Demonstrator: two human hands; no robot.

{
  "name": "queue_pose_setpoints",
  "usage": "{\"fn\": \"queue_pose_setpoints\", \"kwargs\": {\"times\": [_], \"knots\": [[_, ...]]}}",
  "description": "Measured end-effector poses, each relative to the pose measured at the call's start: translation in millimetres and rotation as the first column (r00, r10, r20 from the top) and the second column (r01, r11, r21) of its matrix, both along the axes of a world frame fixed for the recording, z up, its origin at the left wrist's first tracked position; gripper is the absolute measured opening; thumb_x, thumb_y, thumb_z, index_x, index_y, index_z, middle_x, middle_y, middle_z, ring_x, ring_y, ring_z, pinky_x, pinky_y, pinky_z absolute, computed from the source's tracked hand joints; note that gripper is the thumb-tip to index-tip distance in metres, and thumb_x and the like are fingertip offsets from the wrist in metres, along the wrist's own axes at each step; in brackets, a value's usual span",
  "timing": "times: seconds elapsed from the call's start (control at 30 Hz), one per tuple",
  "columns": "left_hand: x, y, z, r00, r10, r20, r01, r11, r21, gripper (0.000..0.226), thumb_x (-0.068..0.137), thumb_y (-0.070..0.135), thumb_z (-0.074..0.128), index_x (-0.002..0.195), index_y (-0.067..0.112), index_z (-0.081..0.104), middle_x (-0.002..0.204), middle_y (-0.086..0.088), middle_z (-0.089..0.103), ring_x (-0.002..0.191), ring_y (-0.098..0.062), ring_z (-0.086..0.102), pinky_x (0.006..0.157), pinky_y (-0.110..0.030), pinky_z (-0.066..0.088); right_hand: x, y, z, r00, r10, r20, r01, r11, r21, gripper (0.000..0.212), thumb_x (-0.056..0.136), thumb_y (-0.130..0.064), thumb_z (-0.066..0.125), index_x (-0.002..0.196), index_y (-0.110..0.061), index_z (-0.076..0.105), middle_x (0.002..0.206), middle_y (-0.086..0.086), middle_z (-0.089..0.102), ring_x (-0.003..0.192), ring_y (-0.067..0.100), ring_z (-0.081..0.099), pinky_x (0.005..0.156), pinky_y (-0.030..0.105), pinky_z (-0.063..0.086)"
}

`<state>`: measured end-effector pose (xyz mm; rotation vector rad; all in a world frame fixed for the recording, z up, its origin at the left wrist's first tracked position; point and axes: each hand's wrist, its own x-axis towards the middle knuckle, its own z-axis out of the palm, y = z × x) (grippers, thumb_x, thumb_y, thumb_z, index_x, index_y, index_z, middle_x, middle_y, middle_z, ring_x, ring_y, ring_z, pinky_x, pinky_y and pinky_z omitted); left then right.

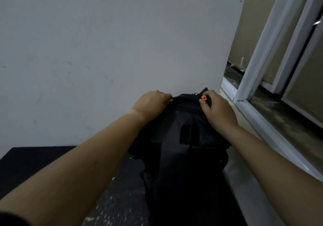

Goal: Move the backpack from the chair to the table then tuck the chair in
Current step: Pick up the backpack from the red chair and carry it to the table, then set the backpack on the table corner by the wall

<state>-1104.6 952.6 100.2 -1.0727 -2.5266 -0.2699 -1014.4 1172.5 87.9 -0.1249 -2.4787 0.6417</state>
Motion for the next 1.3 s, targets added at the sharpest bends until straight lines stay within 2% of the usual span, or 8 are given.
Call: {"fn": "queue_pose_setpoints", "kwargs": {"times": [0.23, 0.4, 0.53, 0.63, 0.73, 0.87, 1.03, 1.3], "knots": [[22.1, 11.3, -60.5, 0.989, -0.007, -0.145, 0.003, 1.0, -0.026, 0.036, 0.098, 0.033, 0.032, 0.103, 0.02, 0.065, 0.09, -0.004, 0.072, 0.082, -0.029, 0.067, 0.071, -0.036, 0.044, 14.4, 16.2, -62.1, 0.999, -0.046, 0.006, 0.047, 0.994, -0.103, 0.025, 0.095, -0.039, 0.056, 0.116, -0.026, 0.051, 0.113, 0.003, 0.062, 0.1, 0.025, 0.059, 0.078, 0.041, 0.051], [136.4, 8.9, -213.3, 0.983, 0.046, 0.175, -0.026, 0.993, -0.111, 0.037, 0.092, 0.032, 0.037, 0.114, 0.023, 0.065, 0.121, -0.001, 0.069, 0.119, -0.02, 0.061, 0.102, -0.051, 0.042, 106.4, 13.2, -197.4, 0.924, -0.136, 0.357, 0.155, 0.988, -0.025, 0.04, 0.085, -0.043, 0.064, 0.12, -0.03, 0.048, 0.114, 0.003, 0.056, 0.103, 0.027, 0.057, 0.071, 0.04, 0.052], [210.2, 15.6, -296.2, 0.741, 0.191, 0.644, 0.069, 0.932, -0.355, 0.07, 0.095, 0.062, 0.024, 0.155, 0.026, 0.016, 0.165, -0.004, 0.011, 0.151, -0.026, 0.006, 0.12, -0.056, 0.002, 171.2, 8.3, -284.9, 0.571, -0.122, 0.812, 0.166, 0.986, 0.032, 0.086, 0.077, -0.055, 0.066, 0.147, -0.029, 0.023, 0.154, 0.014, 0.018, 0.134, 0.035, 0.032, 0.102, 0.051, 0.042], [235.8, 23.8, -327.7, 0.706, 0.238, 0.667, 0.111, 0.893, -0.437, 0.109, 0.072, 0.091, 0.018, 0.154, 0.026, -0.014, 0.162, -0.008, -0.02, 0.148, -0.031, -0.02, 0.115, -0.062, -0.012, 187.2, 1.8, -313.0, 0.503, 0.044, 0.863, 0.093, 0.99, -0.105, 0.122, 0.069, -0.068, 0.069, 0.15, -0.04, -0.018, 0.158, 0.003, -0.031, 0.148, 0.033, -0.006, 0.113, 0.064, 0.018], [245.6, 24.1, -346.9, 0.735, 0.259, 0.626, 0.127, 0.855, -0.503, 0.133, 0.055, 0.101, 0.023, 0.149, 0.022, -0.027, 0.154, -0.013, -0.036, 0.143, -0.034, -0.032, 0.111, -0.065, -0.014, 187.4, -0.7, -325.8, 0.409, 0.098, 0.907, 0.024, 0.993, -0.118, 0.142, 0.052, -0.077, 0.074, 0.141, -0.047, -0.033, 0.149, 0.001, -0.048, 0.146, 0.033, -0.023, 0.111, 0.069, 0.012], [244.9, 28.9, -363.5, 0.777, 0.284, 0.562, 0.074, 0.845, -0.529, 0.132, 0.057, 0.1, 0.022, 0.15, 0.02, -0.026, 0.154, -0.018, -0.037, 0.142, -0.037, -0.033, 0.11, -0.068, -0.013, 186.1, 3.1, -341.4, 0.406, 0.076, 0.911, 0.005, 0.996, -0.086, 0.141, 0.052, -0.08, 0.068, 0.138, -0.046, -0.038, 0.148, 0.005, -0.05, 0.144, 0.034, -0.028, 0.114, 0.069, 0.004], [229.2, 36.2, -382.3, 0.776, 0.239, 0.584, 0.037, 0.907, -0.42, 0.132, 0.056, 0.102, 0.027, 0.155, 0.015, 0.017, 0.162, -0.022, 0.001, 0.15, -0.039, -0.003, 0.11, -0.073, 0.008, 163.5, 2.3, -355.6, 0.414, 0.03, 0.91, 0.018, 0.999, -0.041, 0.133, 0.055, -0.076, 0.059, 0.141, -0.04, -0.036, 0.147, 0.008, -0.051, 0.142, 0.036, -0.032, 0.113, 0.07, -0.003], [164.4, 74.3, -389.0, 0.782, 0.319, 0.536, -0.095, 0.91, -0.403, 0.137, 0.051, 0.103, 0.023, 0.155, 0.021, -0.01, 0.16, -0.016, -0.024, 0.146, -0.034, -0.026, 0.112, -0.068, -0.01, 79.5, 39.3, -356.6, 0.426, 0.018, 0.904, -0.056, 0.998, 0.006, 0.131, 0.061, -0.073, 0.065, 0.142, -0.043, -0.034, 0.15, 0.005, -0.047, 0.144, 0.034, -0.029, 0.114, 0.069, 0.0]]}}
